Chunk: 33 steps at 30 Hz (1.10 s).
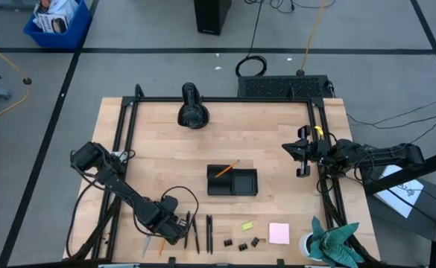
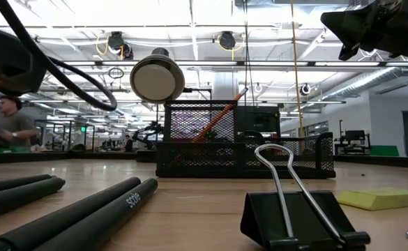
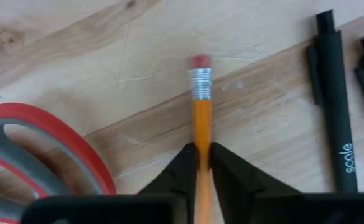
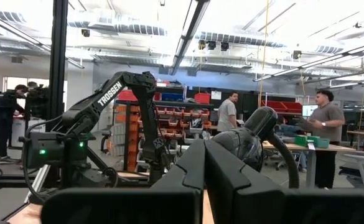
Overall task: Pick and place office supplies into organizer
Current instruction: Put the pencil into the desk organizer
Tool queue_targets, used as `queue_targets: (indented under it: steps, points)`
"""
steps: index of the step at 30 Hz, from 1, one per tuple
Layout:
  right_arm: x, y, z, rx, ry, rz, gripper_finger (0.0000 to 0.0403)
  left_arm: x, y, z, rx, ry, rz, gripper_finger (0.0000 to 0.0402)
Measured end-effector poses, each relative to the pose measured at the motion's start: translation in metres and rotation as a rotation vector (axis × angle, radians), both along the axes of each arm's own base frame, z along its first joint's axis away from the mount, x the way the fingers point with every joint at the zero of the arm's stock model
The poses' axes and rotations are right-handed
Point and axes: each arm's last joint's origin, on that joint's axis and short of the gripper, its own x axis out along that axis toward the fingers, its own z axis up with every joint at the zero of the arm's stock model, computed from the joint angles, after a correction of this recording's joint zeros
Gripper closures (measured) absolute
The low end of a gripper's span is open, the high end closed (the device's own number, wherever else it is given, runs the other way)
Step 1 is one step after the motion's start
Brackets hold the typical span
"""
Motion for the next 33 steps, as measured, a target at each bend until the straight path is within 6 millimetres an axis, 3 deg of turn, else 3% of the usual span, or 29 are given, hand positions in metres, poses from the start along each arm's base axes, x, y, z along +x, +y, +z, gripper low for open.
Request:
queue_targets:
  steps: [4, 8, 14, 18, 23, 30, 33]
  points:
    - [0.000, 0.000, 0.000, 0.000, 0.000, 0.000, 0.0403, 0.001, 0.000, 0.000, 0.033, -0.033, -0.001, 0.0391]
    - [0.000, 0.000, 0.000, 0.000, 0.000, 0.000, 0.0403, 0.000, -0.001, 0.001, 0.134, -0.116, -0.049, 0.0375]
    - [0.000, 0.000, 0.000, 0.000, 0.001, 0.000, 0.0403, 0.001, 0.010, 0.010, 0.452, -0.358, -0.093, 0.0377]
    - [0.000, 0.000, 0.000, -0.001, 0.002, 0.000, 0.0403, 0.008, 0.017, 0.043, 0.600, -0.559, -0.134, 0.0395]
    - [0.001, 0.000, 0.000, 0.000, 0.004, 0.000, 0.0403, 0.015, 0.030, 0.080, 0.751, -0.675, -0.243, 0.0382]
    - [0.001, 0.000, -0.001, -0.001, 0.007, -0.001, 0.0403, 0.045, 0.049, 0.137, 0.982, -0.775, -0.592, 0.0377]
    - [0.001, 0.000, 0.000, 0.000, 0.005, 0.000, 0.0403, 0.061, 0.059, 0.150, 1.053, -0.801, -0.760, 0.0380]
